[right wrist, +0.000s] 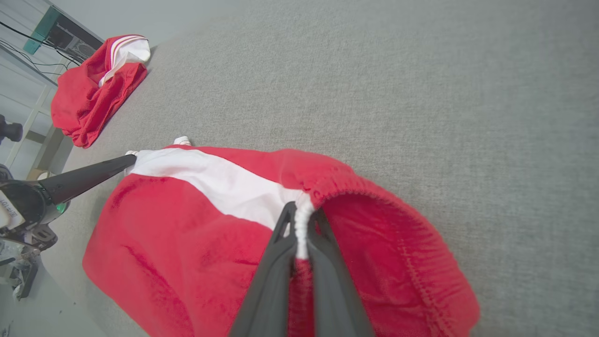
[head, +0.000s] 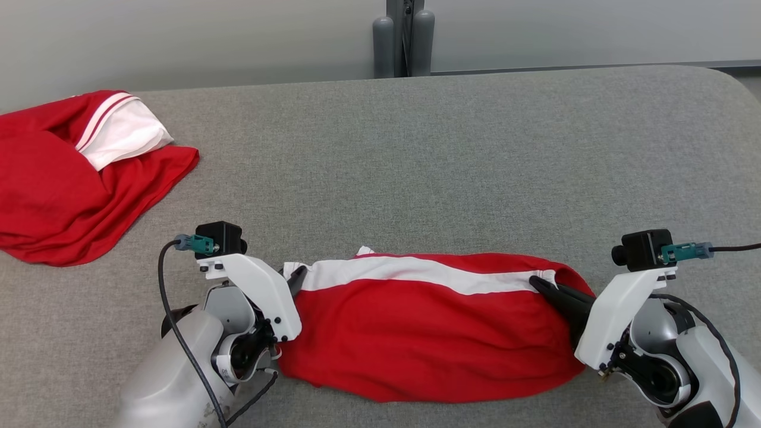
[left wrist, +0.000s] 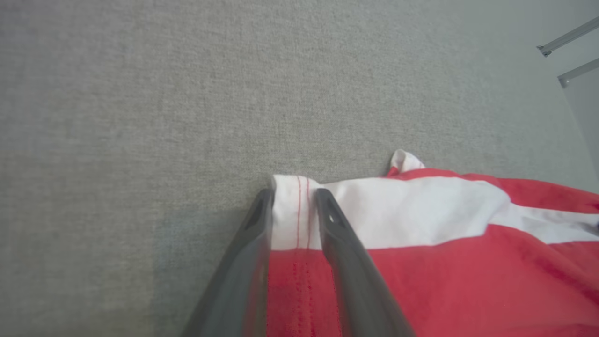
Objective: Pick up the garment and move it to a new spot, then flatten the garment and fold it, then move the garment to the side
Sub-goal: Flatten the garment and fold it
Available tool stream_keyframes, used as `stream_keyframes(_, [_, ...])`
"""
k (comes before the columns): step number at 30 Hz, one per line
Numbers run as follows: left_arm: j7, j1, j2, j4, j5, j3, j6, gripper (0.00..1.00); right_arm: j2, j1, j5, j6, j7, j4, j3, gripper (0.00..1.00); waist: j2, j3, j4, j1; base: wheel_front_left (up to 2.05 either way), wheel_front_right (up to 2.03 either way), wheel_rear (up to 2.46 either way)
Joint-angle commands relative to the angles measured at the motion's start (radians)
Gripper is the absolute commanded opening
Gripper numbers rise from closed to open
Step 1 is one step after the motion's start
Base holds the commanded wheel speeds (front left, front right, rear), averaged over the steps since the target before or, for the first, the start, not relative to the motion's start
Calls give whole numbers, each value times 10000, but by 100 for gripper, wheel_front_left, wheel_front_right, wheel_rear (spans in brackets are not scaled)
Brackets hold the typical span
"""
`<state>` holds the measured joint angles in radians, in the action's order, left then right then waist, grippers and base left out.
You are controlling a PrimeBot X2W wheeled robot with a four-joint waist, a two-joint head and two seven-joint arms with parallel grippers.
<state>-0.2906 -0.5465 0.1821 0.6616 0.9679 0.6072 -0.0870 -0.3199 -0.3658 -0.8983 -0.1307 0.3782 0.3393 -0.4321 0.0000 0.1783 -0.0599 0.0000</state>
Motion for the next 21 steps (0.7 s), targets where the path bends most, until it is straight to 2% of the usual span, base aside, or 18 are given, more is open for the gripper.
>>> stream_keyframes(1, [-18,-193,37,77,3,11,93,20,-80,-140,-97,-1,-109,49,-37,0,0,9,-3,0,0,0,0])
stream_keyframes(2, [-13,-221,30,101,-5,21,115,0,-88,-155,-120,-1,-123,75,-65,0,0,13,-4,0,0,0,0])
stream_keyframes(11, [-155,-253,-9,249,18,166,363,0,-191,-294,-249,-1,-324,220,-261,0,0,13,12,0,0,0,0])
stream_keyframes(16, [374,-234,-18,126,63,0,530,0,-258,-372,-246,-1,-637,230,-310,0,0,-19,12,0,0,0,0])
stream_keyframes(21, [841,-140,-104,-223,600,-544,757,0,-381,-540,-225,-1,-966,144,-315,0,0,-129,45,0,0,0,0])
